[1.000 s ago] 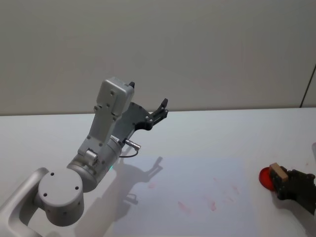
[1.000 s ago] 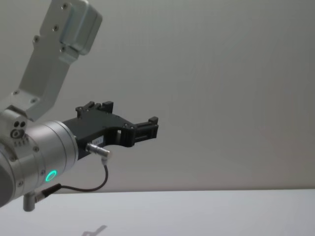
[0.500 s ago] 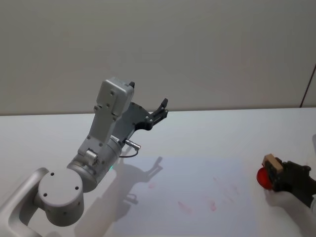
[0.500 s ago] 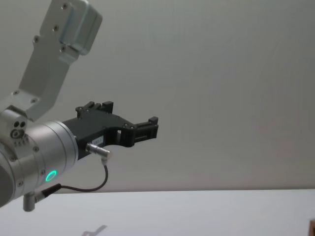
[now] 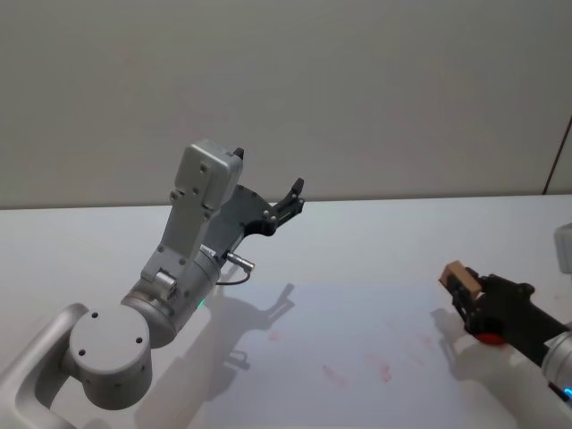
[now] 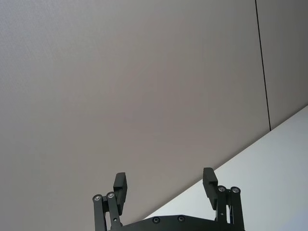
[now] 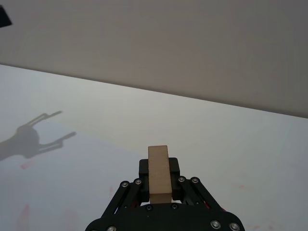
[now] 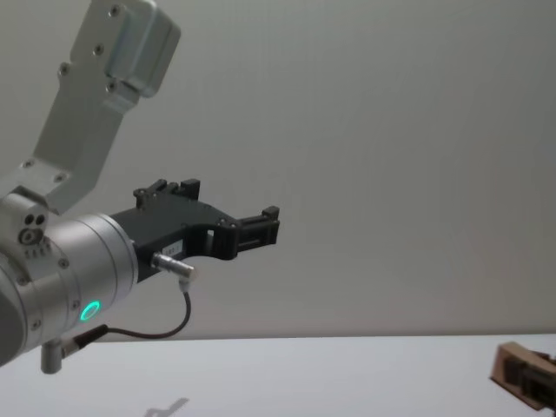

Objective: Use the one hand to pick up the stamp and affix it onto the A4 paper.

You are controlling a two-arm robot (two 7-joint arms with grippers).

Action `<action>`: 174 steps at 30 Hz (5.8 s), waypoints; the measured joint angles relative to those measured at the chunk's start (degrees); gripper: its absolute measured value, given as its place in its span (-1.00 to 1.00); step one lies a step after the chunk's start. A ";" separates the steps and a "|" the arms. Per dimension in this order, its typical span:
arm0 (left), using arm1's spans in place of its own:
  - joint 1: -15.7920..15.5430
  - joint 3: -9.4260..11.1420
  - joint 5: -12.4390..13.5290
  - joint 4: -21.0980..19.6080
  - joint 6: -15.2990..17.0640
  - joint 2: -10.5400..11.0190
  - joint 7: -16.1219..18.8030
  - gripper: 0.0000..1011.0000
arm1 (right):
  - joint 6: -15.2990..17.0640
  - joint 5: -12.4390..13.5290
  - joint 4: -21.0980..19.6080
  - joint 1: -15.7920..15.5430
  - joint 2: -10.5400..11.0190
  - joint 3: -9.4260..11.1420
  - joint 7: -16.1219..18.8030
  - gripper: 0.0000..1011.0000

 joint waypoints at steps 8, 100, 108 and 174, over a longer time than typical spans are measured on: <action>0.00 0.00 0.00 0.00 0.00 0.00 0.00 0.98 | -1.10 -1.75 -0.43 0.02 -1.31 -1.62 1.63 -0.56; 0.00 0.00 0.00 0.00 0.00 0.00 0.00 0.98 | -3.80 -2.77 3.25 2.84 -5.99 -4.27 -0.71 -0.56; 0.00 0.00 0.00 0.00 0.00 0.00 0.00 0.98 | -3.83 -1.36 1.58 2.57 -4.83 -3.26 0.03 -0.56; 0.00 0.00 0.00 0.00 0.00 0.00 0.00 0.98 | -11.31 -4.91 7.82 -2.43 4.75 2.63 2.74 -0.56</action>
